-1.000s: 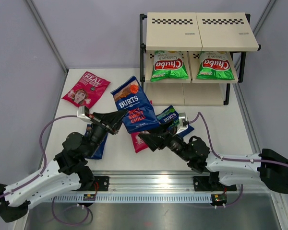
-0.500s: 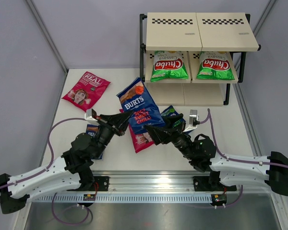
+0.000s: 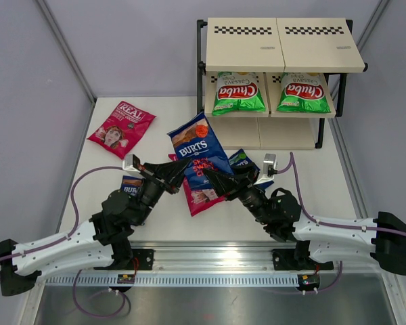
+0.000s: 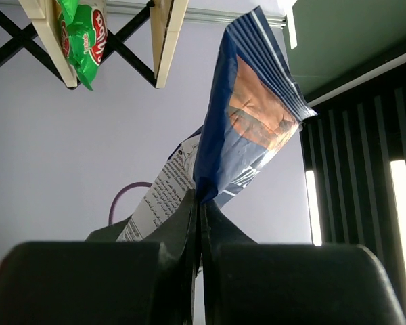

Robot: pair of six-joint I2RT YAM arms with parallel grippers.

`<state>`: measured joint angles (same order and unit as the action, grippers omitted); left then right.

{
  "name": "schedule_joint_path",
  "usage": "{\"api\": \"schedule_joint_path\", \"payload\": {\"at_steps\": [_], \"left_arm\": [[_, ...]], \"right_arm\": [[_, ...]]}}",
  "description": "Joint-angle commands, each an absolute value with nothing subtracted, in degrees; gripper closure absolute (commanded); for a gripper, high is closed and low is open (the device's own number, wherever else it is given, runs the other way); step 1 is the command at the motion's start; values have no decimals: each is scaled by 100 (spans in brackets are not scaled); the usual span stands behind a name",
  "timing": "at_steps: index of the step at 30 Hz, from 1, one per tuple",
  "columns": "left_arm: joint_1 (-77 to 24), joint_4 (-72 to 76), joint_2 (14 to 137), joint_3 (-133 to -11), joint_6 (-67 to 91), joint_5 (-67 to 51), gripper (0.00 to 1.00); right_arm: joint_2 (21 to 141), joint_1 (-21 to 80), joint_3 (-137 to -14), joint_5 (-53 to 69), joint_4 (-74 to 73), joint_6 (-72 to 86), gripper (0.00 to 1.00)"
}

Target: Place and organize the chips bags onto the shelf

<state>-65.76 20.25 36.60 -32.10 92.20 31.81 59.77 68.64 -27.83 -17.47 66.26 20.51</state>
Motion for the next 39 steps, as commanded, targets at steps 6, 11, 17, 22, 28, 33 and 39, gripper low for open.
{"api": "schedule_joint_path", "payload": {"at_steps": [6,11,17,22,28,33,39], "left_arm": [[-6645,1393,3367,-3681,7906,3779,74],[-6645,467,3226,-4183,7041,4051,31],[-6645,-1032,2997,-4638,6015,4306,3],[-6645,-2512,3173,-5202,5310,4438,1],[-6636,-3708,3042,-5326,4931,4377,1],[-6636,-4104,2857,-5405,4395,4087,1],[-6644,-4763,2883,-5722,4140,4008,1]], "right_arm": [[5503,6917,-2970,-2487,5980,2697,74],[4958,6917,-3207,-2864,4785,3295,89],[4448,6900,-4041,-3287,2723,3542,91],[4656,6034,-5848,-2808,390,3990,84],[5466,4501,-7460,-1442,-1194,4281,86],[6369,3800,-9209,-1310,-1994,3780,85],[7354,2342,-10668,-344,-2583,3998,85]]}}
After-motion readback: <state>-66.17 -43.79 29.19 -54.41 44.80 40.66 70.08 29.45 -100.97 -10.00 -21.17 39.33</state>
